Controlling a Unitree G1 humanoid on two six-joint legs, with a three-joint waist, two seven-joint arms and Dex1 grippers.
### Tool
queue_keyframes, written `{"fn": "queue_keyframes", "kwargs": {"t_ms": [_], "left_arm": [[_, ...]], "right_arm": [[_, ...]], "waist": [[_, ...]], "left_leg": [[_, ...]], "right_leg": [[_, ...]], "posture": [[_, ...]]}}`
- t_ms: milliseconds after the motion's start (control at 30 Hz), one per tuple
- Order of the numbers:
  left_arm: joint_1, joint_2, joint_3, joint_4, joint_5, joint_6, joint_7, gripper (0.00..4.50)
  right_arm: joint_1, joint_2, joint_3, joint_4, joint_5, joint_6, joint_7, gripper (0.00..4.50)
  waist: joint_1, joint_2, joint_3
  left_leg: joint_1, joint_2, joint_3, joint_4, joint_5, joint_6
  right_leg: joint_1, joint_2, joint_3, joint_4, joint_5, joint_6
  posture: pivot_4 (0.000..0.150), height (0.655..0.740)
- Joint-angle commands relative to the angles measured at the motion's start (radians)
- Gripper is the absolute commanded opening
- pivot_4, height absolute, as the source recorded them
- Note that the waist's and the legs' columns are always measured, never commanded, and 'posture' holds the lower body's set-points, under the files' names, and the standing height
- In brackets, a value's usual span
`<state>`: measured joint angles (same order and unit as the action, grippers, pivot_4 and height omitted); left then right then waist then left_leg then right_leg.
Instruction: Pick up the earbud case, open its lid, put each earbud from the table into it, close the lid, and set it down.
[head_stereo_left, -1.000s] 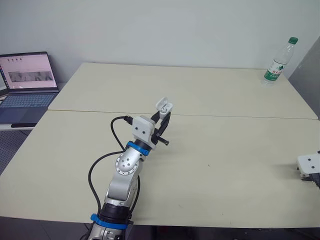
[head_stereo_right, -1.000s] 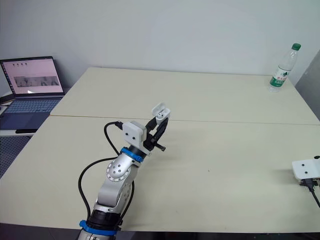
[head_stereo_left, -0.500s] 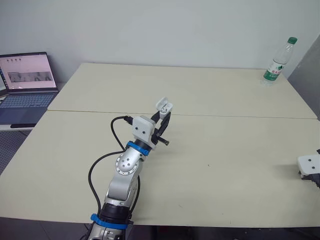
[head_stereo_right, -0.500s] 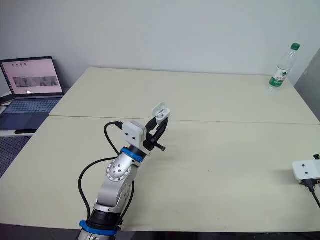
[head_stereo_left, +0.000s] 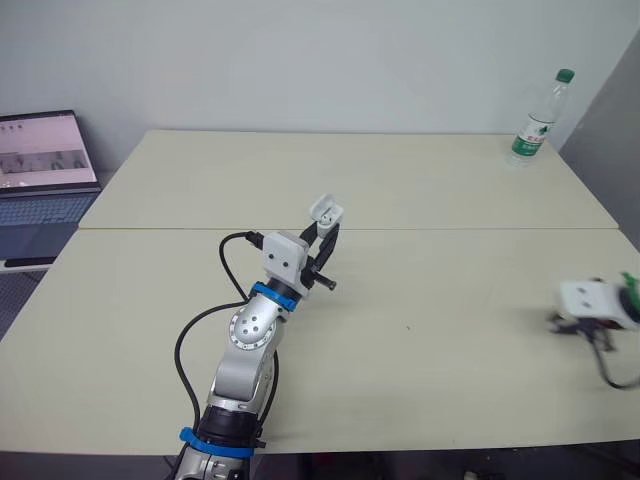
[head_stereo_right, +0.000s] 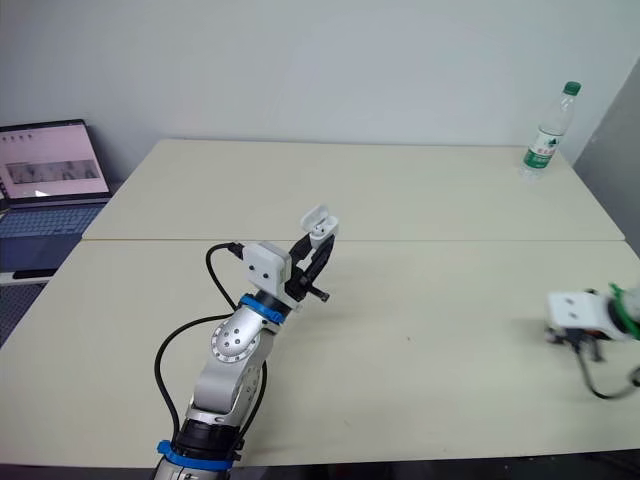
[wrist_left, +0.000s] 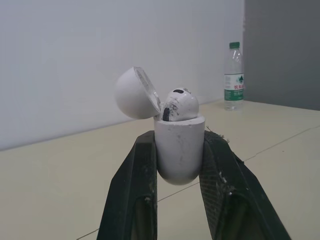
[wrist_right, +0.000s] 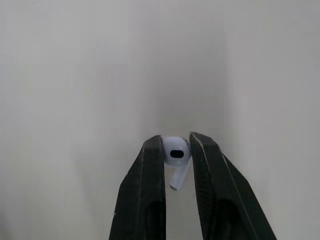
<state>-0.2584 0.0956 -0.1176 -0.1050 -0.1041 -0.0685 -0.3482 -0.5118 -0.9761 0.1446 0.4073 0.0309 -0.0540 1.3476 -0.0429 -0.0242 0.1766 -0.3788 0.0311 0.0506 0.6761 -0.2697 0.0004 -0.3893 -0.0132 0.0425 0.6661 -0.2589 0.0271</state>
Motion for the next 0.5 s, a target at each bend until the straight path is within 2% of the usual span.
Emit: {"fn": "queue_keyframes", "kwargs": {"t_ms": [33, 100, 233, 333, 500], "left_arm": [[-0.029, 0.009, 0.011, -0.017, -0.022, -0.008, -0.019, 0.75], [-0.034, 0.018, 0.013, -0.012, -0.034, -0.004, -0.038, 0.75], [-0.061, 0.029, 0.016, -0.009, -0.066, 0.017, -0.071, 0.75], [-0.085, 0.036, 0.016, -0.006, -0.085, 0.032, -0.097, 0.75], [-0.122, 0.04, 0.02, 0.0, -0.109, 0.053, -0.126, 0.75]], "right_arm": [[-0.08, 0.137, -0.133, -0.357, 0.276, 0.499, -0.175, 0.37], [-0.135, 0.257, -0.201, -0.485, 0.401, 0.685, -0.31, 0.37], [-0.234, 0.487, -0.287, -0.608, 0.543, 0.879, -0.574, 0.37], [-0.262, 0.623, -0.303, -0.647, 0.589, 0.912, -0.696, 0.37], [-0.267, 0.741, -0.266, -0.637, 0.562, 0.842, -0.797, 0.37]], "waist": [[0.005, 0.001, 0.0], [0.013, 0.002, -0.001], [0.034, 0.001, -0.001], [0.045, 0.001, -0.001], [0.042, 0.001, -0.001]], "left_leg": [[0.0, -0.001, -0.003, 0.0, 0.0, 0.0], [-0.003, -0.002, -0.006, 0.001, 0.0, -0.001], [-0.018, -0.004, -0.008, 0.004, 0.0, -0.001], [-0.021, -0.005, -0.009, 0.004, 0.0, -0.001], [-0.022, -0.007, -0.009, 0.004, 0.0, 0.0]], "right_leg": [[-0.001, 0.0, -0.002, 0.001, 0.0, 0.0], [-0.004, 0.0, -0.003, 0.003, 0.0, 0.0], [-0.018, -0.002, -0.006, 0.008, 0.0, -0.001], [-0.02, -0.003, -0.007, 0.008, 0.0, -0.001], [-0.02, -0.005, -0.007, 0.007, 0.0, -0.001]], "posture": [[0.15, 0.74], [0.15, 0.74], [0.15, 0.74], [0.15, 0.74], [0.15, 0.74]]}}
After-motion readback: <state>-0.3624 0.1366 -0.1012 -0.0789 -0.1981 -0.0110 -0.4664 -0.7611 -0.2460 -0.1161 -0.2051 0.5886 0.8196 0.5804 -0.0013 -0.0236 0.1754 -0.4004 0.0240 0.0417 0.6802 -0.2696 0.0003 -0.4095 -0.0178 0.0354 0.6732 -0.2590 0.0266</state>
